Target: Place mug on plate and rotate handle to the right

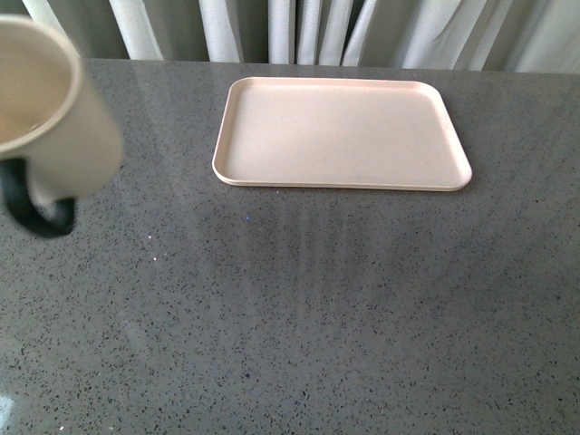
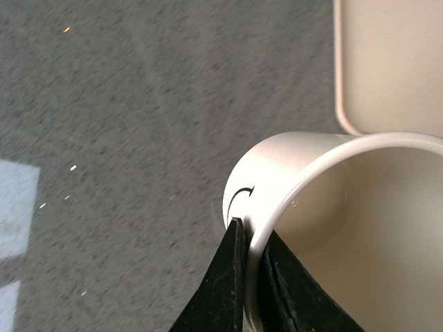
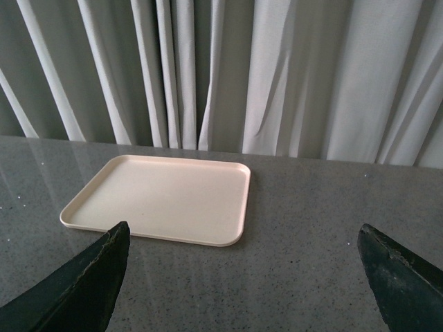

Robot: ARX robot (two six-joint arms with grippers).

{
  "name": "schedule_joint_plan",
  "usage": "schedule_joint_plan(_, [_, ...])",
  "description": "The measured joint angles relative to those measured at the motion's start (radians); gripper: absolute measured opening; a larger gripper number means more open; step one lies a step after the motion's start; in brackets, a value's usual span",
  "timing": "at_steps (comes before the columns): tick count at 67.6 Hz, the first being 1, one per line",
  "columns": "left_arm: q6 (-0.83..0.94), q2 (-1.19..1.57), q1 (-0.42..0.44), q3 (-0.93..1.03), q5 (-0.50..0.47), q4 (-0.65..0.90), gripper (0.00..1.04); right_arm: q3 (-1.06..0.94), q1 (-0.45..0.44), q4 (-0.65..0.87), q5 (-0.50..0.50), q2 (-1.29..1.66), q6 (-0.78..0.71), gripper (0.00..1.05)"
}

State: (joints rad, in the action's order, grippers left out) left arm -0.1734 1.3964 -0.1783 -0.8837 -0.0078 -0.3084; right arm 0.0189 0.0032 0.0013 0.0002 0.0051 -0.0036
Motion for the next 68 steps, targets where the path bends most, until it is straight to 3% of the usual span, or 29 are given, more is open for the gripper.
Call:
schedule_joint_plan(8, [-0.07, 0.098, -0.123, -0.121, -0.024, -0.006, 0.02, 0.0, 0.0, 0.0, 0.0, 0.0, 0.0, 0.96])
schedule_joint_plan(20, [-0.14, 0.229, -0.216, -0.215, -0.047, 0.022, 0.02, 0.0, 0.0, 0.0, 0.0, 0.0, 0.0, 0.96])
schedule_joint_plan(59, [-0.173, 0.262, -0.217, -0.22, -0.064, 0.03, 0.02, 0.0, 0.0, 0.0, 0.0, 0.0, 0.0, 0.96])
schedule_joint_plan(64, [-0.177, 0.292, -0.229, -0.261, -0.177, 0.006, 0.02, 0.0, 0.0, 0.0, 0.0, 0.0, 0.0, 0.96])
schedule_joint_plan(68, [-0.187, 0.363, -0.234, -0.352, -0.176, 0.005, 0.02, 0.0, 0.0, 0.0, 0.0, 0.0, 0.0, 0.96])
